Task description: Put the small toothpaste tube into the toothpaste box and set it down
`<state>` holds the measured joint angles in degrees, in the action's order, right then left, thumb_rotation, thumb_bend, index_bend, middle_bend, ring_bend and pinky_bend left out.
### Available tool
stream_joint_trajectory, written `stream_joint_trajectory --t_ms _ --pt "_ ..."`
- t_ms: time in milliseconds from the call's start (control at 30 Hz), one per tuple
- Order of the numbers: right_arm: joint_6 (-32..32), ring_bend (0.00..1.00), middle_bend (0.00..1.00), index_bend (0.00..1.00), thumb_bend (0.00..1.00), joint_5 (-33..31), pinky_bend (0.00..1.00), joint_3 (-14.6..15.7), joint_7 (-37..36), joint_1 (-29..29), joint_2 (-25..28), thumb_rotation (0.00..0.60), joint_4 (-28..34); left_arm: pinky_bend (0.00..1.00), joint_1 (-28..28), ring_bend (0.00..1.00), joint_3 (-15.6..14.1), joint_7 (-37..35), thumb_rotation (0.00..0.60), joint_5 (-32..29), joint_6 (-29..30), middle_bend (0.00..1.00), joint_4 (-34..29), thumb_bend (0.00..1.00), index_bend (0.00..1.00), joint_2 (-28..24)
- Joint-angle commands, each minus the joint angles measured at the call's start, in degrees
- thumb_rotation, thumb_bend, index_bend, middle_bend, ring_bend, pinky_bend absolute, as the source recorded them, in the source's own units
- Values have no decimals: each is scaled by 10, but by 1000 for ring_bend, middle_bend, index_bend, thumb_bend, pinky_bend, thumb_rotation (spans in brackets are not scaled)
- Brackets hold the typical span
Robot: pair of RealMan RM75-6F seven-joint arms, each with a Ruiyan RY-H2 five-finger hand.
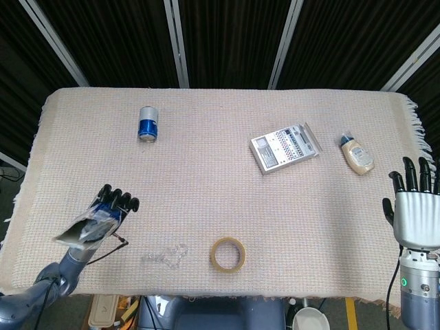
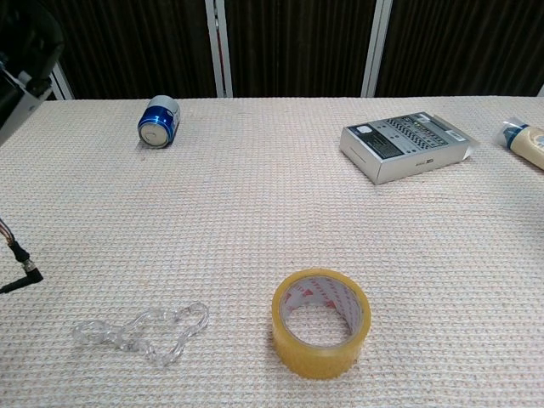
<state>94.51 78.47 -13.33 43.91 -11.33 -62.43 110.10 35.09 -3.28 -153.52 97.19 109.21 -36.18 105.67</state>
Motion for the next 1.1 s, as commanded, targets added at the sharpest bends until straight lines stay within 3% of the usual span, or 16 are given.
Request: stream_joint_trajectory --t_ms 33,100,267,367,700,1100 --pt "4 129 197 387 263 0 0 0 -5 3 3 600 1 324 3 350 -11 169 600 -17 -122 694 -134 489 636 -72" --pt "3 131 197 388 263 -1 0 1 -11 6 5 600 2 316 4 342 -9 228 600 -28 -152 687 -190 482 633 -101" --pt "0 135 196 388 263 -5 0 7 -25 13 10 600 -3 312 7 312 5 489 600 -95 -269 650 -350 472 597 -181" --pt "-1 135 196 393 263 -8 0 8 -31 15 9 600 -10 310 7 306 13 583 600 -121 -308 639 -419 467 586 -220" --pt "2 135 197 405 262 -2 0 8 -48 18 9 600 -13 307 6 273 19 698 600 -141 -391 601 -499 464 564 -279" --pt "6 135 196 405 262 -2 0 9 -90 28 5 600 -37 306 -11 251 41 729 600 -152 -429 576 -465 464 560 -242"
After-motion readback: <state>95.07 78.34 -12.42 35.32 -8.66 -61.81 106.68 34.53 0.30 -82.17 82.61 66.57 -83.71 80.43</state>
